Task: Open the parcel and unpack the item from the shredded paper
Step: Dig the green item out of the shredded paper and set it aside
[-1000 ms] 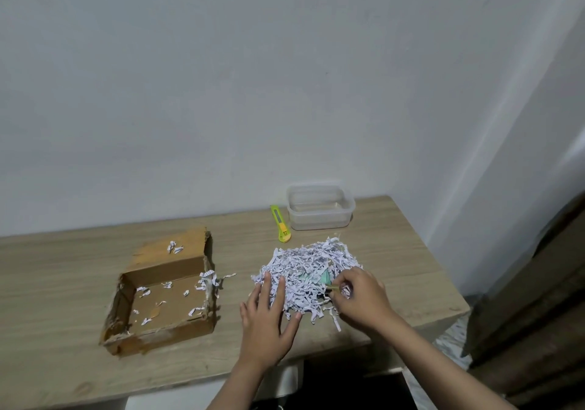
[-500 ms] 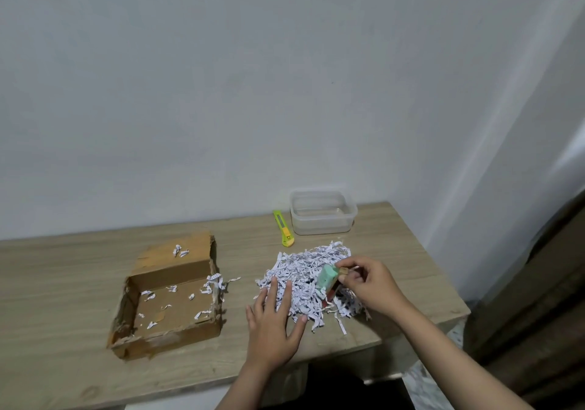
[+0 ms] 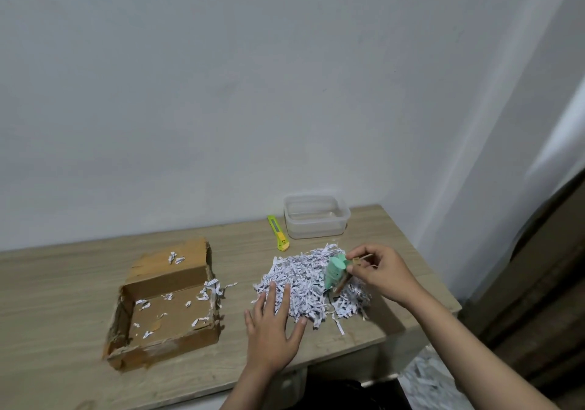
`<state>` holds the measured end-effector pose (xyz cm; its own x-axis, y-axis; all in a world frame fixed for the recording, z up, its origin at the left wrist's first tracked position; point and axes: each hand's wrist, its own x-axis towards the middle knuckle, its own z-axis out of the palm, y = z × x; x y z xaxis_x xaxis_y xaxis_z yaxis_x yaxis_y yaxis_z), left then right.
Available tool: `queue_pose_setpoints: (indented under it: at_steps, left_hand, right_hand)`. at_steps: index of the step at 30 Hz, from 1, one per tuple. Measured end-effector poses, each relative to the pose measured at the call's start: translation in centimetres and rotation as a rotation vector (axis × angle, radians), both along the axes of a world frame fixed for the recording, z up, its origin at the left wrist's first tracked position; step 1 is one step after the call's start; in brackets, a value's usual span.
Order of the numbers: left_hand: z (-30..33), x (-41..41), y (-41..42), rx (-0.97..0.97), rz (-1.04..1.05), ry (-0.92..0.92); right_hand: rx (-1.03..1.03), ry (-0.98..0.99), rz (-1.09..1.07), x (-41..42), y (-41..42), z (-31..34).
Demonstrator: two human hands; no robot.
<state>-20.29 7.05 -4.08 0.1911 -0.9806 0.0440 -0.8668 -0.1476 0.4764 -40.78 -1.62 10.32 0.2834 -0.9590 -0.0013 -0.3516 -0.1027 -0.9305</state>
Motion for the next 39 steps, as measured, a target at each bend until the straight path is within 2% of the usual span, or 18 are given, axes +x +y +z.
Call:
queue_pose_setpoints:
  at_steps: [4,13,16,24,27,30,32,34,37,39]
  left_hand:
    - [0.0,0.0,0.0,-0.003,-0.009,0.007]
    - [-0.1,0.1,0.1,-0.012,-0.026,0.057]
    - [0.0,0.0,0.2,-0.029,-0.024,0.120]
    - [0.5,-0.3,0.7,-0.224,0.020,0.253]
    - [2.2,-1.3,-0.2,-0.358,0.043,0.307]
    - [5.4,-2.5,-2.7,-0.421,-0.042,0.466]
    - [7.5,-3.2,-4.5,-0.365,-0.155,0.568]
    - [9.0,-3.8,-6.1,-0.214,-0.244,0.601]
    - [9.3,-4.1,-8.0,0.054,-0.279,0.719]
    - [8.8,-4.1,-8.7,0.085,-0.245,0.743]
  right_hand:
    - [-0.036,-0.020,-0.047,-0.6,0.0,0.6]
    - [-0.093,-0.308,-0.275,-2.1,-2.1,1.1]
    - [-0.095,-0.331,-0.291,-2.3,-2.6,1.1]
    - [-0.043,-0.322,-0.279,-2.1,-2.7,0.1]
    - [-0.018,-0.340,-0.277,-2.4,-2.7,0.0]
    - [0.010,-0.352,-0.256,-2.7,-2.7,-0.3]
    - [0.033,-0.336,-0.230,-2.8,-2.7,-0.5]
    - [0.052,-0.332,-0.211,-2.6,-2.7,-0.7]
    - [0.069,-0.345,-0.189,-2.4,-2.8,-0.7]
    - [0.079,-0.323,-0.192,-2.3,-3.0,-0.9]
